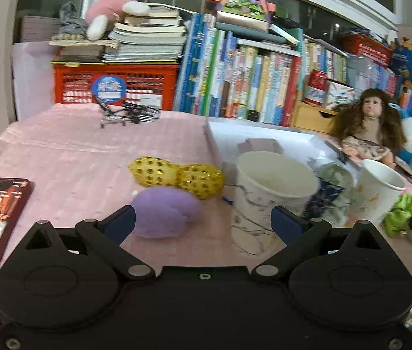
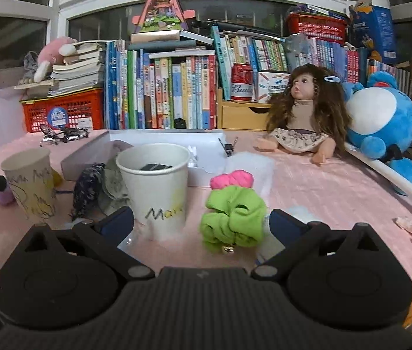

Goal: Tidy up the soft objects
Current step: 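Move both grippers back toward the remaining soft items on the table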

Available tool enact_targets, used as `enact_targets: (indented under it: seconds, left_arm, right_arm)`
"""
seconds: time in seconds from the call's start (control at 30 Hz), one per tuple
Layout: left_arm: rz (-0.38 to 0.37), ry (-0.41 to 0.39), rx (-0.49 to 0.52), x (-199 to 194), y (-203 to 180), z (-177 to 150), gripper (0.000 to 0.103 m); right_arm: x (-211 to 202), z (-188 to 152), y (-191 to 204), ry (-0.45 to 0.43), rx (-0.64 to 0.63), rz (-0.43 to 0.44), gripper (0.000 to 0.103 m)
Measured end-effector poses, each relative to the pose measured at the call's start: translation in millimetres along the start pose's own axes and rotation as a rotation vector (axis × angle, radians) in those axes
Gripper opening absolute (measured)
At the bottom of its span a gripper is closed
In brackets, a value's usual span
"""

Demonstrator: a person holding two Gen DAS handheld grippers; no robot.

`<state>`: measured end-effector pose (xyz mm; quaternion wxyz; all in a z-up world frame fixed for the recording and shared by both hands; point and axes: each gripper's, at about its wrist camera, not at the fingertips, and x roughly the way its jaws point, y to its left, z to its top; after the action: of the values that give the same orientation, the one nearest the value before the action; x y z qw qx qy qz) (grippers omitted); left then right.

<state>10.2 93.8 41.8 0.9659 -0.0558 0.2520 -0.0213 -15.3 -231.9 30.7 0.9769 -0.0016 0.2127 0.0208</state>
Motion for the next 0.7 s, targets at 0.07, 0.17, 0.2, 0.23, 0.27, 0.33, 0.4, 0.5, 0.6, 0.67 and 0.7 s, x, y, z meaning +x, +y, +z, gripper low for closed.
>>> enact_targets:
  seconds: [0.07,0.17,0.2,0.23,0.27,0.33,0.4,0.5,0.6,0.67,0.7]
  left_arm:
    - [0.022,-0.002,-0.011,3.8,4.2,-0.8,0.099]
    - [0.048,0.001,-0.039,9.6,13.1,-1.2,0.099]
    - [0.057,0.003,-0.047,12.1,15.6,-1.9,0.099]
    - [0.065,0.006,-0.052,14.5,17.8,-1.9,0.099]
    - [0.073,0.01,-0.054,16.5,19.3,-2.3,0.098]
    - [0.086,0.015,-0.056,21.4,21.2,-2.6,0.098]
    - [0.101,0.023,-0.054,26.1,21.8,-3.3,0.096]
    - [0.12,0.041,-0.054,32.8,24.3,-3.8,0.091]
    - [0.135,0.064,-0.063,37.3,26.7,-4.4,0.084]
    - [0.132,0.073,-0.069,39.3,28.4,-4.9,0.08]
    - [0.13,0.075,-0.071,40.2,28.8,-5.0,0.08]
  right_arm:
    - [-0.5,-1.0,-1.7,-0.003,-0.006,-0.022,0.103]
    - [0.0,-1.8,-5.8,-0.001,-0.006,-0.055,0.103]
    - [0.3,-2.2,-7.6,0.003,-0.005,-0.066,0.102]
    - [0.5,-2.9,-9.4,0.008,-0.004,-0.075,0.102]
    - [0.9,-4.1,-11.6,0.014,-0.005,-0.084,0.101]
    - [1.7,-5.5,-14.4,0.02,-0.008,-0.1,0.101]
    - [2.2,-7.1,-17.0,0.023,-0.013,-0.117,0.1]
    - [1.6,-9.2,-20.8,0.023,-0.019,-0.143,0.098]
    - [-0.9,-10.8,-27.2,0.023,-0.011,-0.162,0.093]
    - [-1.3,-12.0,-31.6,0.029,-0.005,-0.175,0.091]
    - [-0.9,-12.6,-33.6,0.034,-0.003,-0.181,0.09]
